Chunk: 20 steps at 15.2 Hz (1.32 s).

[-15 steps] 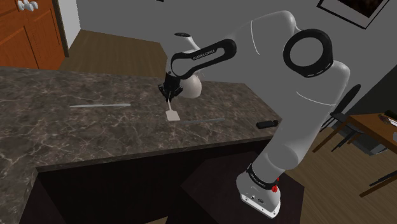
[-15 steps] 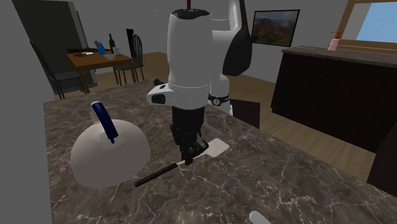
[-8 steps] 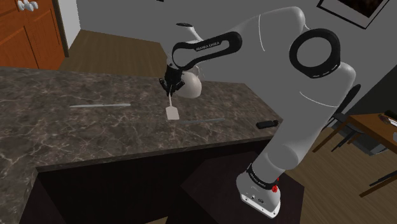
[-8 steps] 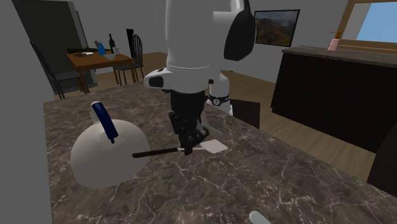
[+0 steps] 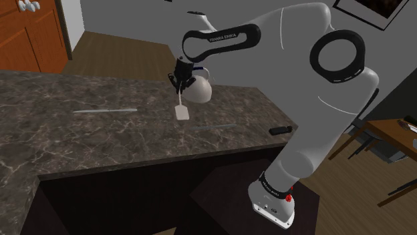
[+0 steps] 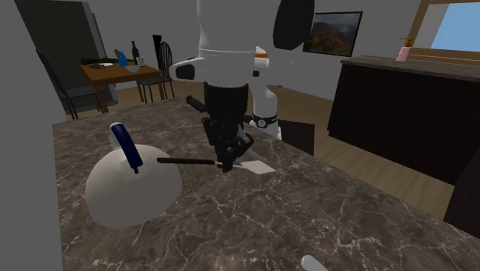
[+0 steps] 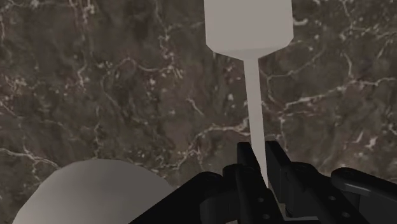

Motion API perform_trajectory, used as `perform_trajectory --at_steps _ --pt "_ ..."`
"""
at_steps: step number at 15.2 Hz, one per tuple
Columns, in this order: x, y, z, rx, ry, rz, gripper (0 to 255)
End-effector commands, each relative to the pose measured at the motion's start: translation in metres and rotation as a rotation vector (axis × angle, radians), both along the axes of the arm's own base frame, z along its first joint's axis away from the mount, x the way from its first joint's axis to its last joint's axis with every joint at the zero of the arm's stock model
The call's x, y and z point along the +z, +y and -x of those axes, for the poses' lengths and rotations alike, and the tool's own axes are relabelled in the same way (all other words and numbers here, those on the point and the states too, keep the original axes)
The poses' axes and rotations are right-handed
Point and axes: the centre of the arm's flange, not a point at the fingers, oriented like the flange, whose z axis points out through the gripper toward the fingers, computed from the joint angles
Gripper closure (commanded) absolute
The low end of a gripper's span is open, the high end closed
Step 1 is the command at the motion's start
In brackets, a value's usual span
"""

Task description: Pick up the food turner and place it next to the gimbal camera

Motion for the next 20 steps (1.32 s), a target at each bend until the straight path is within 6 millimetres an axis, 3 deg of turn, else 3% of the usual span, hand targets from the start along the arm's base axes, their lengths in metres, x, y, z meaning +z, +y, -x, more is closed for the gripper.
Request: perform_trajectory --at_steps 1,4,20 --pt "0.010 0.000 0.000 0.000 0.001 0.000 255" --pt "0.023 0.000 0.000 0.000 0.001 0.000 255" --pt "0.023 -0.175 0.119 0.000 0.001 0.000 255"
